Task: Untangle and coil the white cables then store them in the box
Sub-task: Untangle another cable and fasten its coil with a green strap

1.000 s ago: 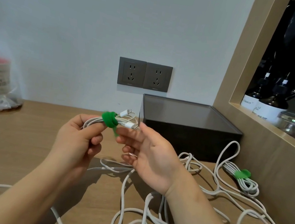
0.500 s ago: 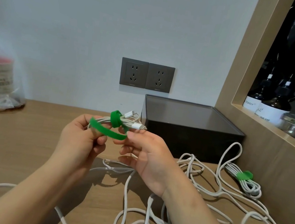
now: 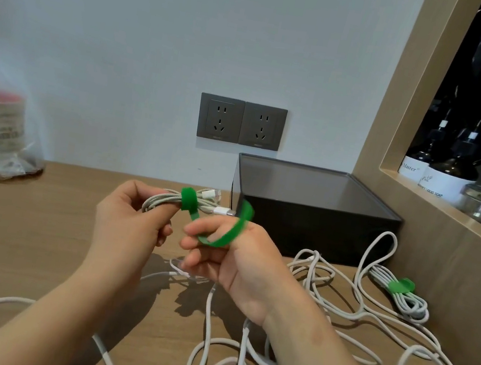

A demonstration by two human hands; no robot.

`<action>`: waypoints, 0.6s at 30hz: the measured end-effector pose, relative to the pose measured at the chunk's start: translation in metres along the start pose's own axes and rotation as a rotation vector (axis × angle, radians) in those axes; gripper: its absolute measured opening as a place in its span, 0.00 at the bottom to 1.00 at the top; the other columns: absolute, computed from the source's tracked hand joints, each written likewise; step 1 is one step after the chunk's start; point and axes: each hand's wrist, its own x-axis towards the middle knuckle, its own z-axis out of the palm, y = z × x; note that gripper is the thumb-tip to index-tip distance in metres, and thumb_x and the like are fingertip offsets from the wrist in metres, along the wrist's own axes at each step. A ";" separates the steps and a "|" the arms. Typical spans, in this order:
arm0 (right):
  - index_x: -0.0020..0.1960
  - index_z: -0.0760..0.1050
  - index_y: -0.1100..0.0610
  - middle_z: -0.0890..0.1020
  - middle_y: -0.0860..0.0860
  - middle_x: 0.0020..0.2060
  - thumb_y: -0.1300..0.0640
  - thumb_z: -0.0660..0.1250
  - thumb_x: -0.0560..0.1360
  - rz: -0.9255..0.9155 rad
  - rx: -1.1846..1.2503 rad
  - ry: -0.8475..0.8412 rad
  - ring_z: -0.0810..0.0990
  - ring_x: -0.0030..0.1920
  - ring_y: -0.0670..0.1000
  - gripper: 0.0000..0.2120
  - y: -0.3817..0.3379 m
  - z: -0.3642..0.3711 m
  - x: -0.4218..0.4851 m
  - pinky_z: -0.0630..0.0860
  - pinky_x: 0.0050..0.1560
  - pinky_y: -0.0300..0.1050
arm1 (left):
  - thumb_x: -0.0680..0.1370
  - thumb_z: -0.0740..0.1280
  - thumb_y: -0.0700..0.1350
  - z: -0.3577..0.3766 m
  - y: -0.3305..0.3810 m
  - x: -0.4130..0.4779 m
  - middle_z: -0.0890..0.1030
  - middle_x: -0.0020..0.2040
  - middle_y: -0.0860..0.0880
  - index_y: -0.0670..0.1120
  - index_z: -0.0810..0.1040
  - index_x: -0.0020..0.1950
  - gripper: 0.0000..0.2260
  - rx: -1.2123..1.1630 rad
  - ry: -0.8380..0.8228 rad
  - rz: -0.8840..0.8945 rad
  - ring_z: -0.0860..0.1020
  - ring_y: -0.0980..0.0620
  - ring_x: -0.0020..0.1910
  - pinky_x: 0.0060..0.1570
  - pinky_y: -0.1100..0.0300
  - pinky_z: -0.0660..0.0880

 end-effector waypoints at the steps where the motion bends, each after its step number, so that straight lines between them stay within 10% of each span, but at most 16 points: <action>1: 0.46 0.79 0.62 0.82 0.55 0.36 0.70 0.52 0.77 -0.021 -0.008 -0.021 0.81 0.35 0.50 0.16 -0.002 0.000 -0.001 0.81 0.43 0.44 | 0.73 0.67 0.30 -0.001 0.001 0.000 0.75 0.31 0.46 0.43 0.74 0.38 0.09 0.035 -0.006 0.035 0.71 0.59 0.22 0.21 0.68 0.68; 10: 0.46 0.82 0.55 0.82 0.44 0.33 0.54 0.65 0.76 -0.365 -0.692 0.242 0.79 0.34 0.42 0.08 -0.013 -0.013 -0.006 0.75 0.36 0.33 | 0.68 0.73 0.32 -0.012 0.012 0.002 0.82 0.33 0.53 0.50 0.78 0.33 0.13 0.457 -0.352 0.262 0.74 0.56 0.24 0.26 0.65 0.72; 18: 0.42 0.82 0.54 0.83 0.43 0.33 0.58 0.69 0.71 -0.310 -0.414 0.241 0.81 0.38 0.39 0.03 -0.022 -0.014 -0.009 0.76 0.39 0.31 | 0.53 0.81 0.47 -0.017 0.027 -0.001 0.79 0.32 0.51 0.51 0.80 0.27 0.12 0.026 -0.677 0.175 0.70 0.56 0.23 0.21 0.67 0.67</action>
